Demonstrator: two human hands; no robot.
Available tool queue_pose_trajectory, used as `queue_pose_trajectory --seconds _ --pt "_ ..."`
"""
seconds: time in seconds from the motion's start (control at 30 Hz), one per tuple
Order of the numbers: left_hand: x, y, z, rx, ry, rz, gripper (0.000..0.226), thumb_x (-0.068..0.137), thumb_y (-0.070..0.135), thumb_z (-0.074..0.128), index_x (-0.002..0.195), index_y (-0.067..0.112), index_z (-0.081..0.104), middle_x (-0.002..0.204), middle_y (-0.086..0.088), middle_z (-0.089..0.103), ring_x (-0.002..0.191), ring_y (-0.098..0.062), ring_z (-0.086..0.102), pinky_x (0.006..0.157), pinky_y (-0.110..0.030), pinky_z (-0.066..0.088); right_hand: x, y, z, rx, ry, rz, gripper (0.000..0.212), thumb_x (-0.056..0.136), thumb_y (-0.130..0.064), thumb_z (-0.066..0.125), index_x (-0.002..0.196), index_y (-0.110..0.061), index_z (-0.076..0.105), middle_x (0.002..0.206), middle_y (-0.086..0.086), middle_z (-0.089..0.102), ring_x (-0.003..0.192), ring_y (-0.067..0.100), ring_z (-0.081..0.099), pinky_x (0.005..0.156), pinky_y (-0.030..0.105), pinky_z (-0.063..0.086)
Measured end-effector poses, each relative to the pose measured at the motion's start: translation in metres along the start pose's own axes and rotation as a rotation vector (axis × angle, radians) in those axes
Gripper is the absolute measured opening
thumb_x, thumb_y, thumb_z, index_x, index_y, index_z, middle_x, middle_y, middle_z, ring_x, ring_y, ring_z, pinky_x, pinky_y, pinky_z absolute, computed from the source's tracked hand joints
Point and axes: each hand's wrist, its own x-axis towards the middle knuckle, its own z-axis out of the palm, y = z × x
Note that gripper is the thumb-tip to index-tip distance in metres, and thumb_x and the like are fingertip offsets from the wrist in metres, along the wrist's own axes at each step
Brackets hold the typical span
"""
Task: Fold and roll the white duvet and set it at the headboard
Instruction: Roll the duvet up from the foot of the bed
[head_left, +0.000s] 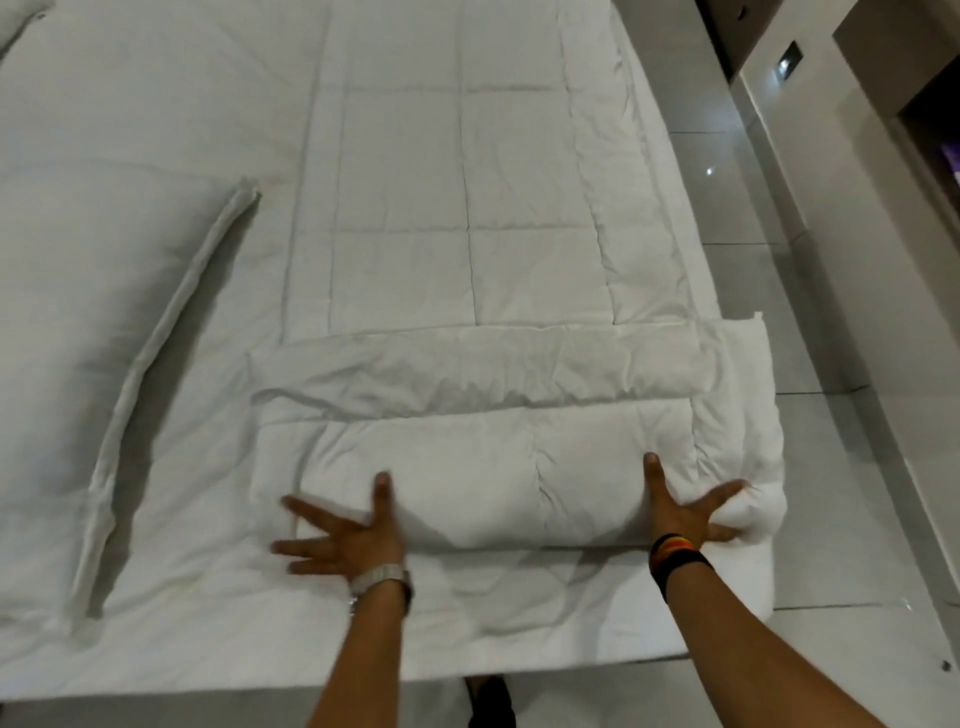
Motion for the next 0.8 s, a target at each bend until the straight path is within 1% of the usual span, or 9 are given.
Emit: queue_pose_trajectory --seconds 0.07,0.13,0.27,0.3,0.37,0.47,0.57,0.7,0.8 --pt "-0.019 0.006 0.025 -0.126 -0.064 -0.101 0.144 0.048 0.094 0.068 0.155 0.054 -0.019 0.162 -0.012 -0.040 0.152 -0.056 -0.003 0.120 -0.069 0.017 0.004 -0.008 0.010 0.048 0.033 0.018 0.139 0.063 -0.064 0.088 0.161 -0.049 -0.009 0.167 0.026 -0.015 0.157 0.041 0.008 0.124 0.056 0.024" --pt "-0.022 0.015 0.044 -0.220 -0.058 -0.197 0.145 0.050 0.082 0.081 0.153 0.058 -0.019 0.162 -0.009 -0.041 0.151 -0.055 0.011 0.118 -0.064 0.027 0.012 -0.011 0.016 0.080 0.054 0.046 0.141 0.059 -0.060 0.093 0.160 -0.053 -0.005 0.166 0.027 -0.003 0.153 0.044 0.023 0.120 0.058 0.029" --pt "0.007 0.017 0.051 -0.378 0.010 -0.372 0.153 0.036 0.066 0.096 0.157 0.056 0.004 0.167 -0.011 -0.012 0.150 -0.038 0.024 0.118 -0.053 0.035 0.013 -0.006 0.022 0.203 0.039 0.033 0.132 0.065 -0.042 0.097 0.160 -0.053 0.005 0.167 0.024 0.012 0.144 0.041 0.039 0.114 0.053 0.036" --pt "0.008 0.014 0.046 -0.406 -0.014 -0.375 0.146 0.042 0.057 0.099 0.157 0.054 0.009 0.167 -0.011 -0.001 0.147 -0.035 0.030 0.117 -0.051 0.036 0.012 -0.001 0.022 0.234 0.028 0.008 0.130 0.066 -0.039 0.097 0.161 -0.050 0.008 0.166 0.019 0.021 0.146 0.037 0.039 0.116 0.049 0.035" --pt "0.006 0.002 0.036 -0.440 -0.065 -0.282 0.129 0.059 0.034 0.100 0.159 0.042 0.019 0.165 -0.007 0.023 0.141 -0.028 0.041 0.111 -0.039 0.036 0.010 0.009 0.015 0.281 -0.001 -0.048 0.127 0.066 -0.032 0.097 0.162 -0.046 0.014 0.162 0.010 0.036 0.145 0.031 0.041 0.118 0.042 0.034" --pt "-0.005 -0.010 0.009 -0.429 -0.095 -0.122 0.112 0.067 0.016 0.095 0.158 0.030 0.031 0.153 0.001 0.047 0.131 -0.023 0.053 0.103 -0.029 0.036 -0.009 0.022 -0.007 0.315 -0.061 -0.084 0.120 0.069 -0.026 0.096 0.161 -0.042 0.022 0.160 0.005 0.041 0.141 0.030 0.045 0.117 0.040 0.037" --pt "-0.028 -0.016 -0.028 -0.450 -0.100 -0.096 0.102 0.073 0.008 0.089 0.155 0.032 0.035 0.147 -0.002 0.051 0.123 -0.023 0.055 0.099 -0.028 0.038 -0.036 0.037 -0.032 0.331 -0.095 -0.102 0.116 0.070 -0.022 0.095 0.160 -0.043 0.024 0.159 0.006 0.042 0.139 0.033 0.048 0.117 0.044 0.039" --pt "-0.076 -0.043 -0.083 -0.448 -0.094 -0.032 0.100 0.074 0.010 0.088 0.154 0.035 0.035 0.146 -0.008 0.051 0.129 -0.034 0.054 0.107 -0.040 0.042 -0.071 0.069 -0.083 0.349 -0.137 -0.142 0.113 0.073 -0.020 0.093 0.161 -0.040 0.025 0.159 0.005 0.042 0.140 0.034 0.047 0.117 0.043 0.038" --pt "-0.122 -0.077 -0.120 -0.462 -0.114 -0.036 0.098 0.076 0.006 0.086 0.155 0.035 0.034 0.146 -0.010 0.051 0.127 -0.035 0.054 0.106 -0.041 0.042 -0.096 0.100 -0.138 0.357 -0.159 -0.150 0.112 0.074 -0.017 0.093 0.161 -0.039 0.025 0.156 0.009 0.045 0.137 0.037 0.048 0.115 0.044 0.038"
